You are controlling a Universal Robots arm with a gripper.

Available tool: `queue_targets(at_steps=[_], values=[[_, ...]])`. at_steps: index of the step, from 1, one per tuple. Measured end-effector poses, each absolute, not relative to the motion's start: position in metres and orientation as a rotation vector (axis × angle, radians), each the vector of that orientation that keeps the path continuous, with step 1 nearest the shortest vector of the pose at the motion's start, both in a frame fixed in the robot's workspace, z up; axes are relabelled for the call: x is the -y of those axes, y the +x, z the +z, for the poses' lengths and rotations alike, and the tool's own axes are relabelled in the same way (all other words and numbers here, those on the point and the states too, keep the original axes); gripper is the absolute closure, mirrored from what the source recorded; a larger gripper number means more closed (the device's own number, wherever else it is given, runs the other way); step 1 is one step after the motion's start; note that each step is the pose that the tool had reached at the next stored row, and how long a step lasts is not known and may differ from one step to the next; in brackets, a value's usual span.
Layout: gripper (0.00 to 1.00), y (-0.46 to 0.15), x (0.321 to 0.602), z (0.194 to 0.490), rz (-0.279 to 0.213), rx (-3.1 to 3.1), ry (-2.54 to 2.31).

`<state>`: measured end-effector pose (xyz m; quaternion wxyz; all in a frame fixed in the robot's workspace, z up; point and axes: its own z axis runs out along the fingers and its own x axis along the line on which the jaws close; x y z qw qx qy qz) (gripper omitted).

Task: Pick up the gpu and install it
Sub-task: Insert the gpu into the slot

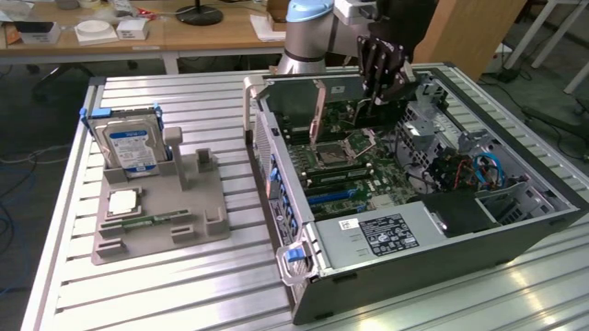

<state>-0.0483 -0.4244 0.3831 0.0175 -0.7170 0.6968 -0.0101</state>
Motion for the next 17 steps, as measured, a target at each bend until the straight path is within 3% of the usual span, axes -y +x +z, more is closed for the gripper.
queue_targets(at_steps=[17], values=[[0.74, -0.048, 0.446, 0.370, -0.034, -2.218, -2.177]])
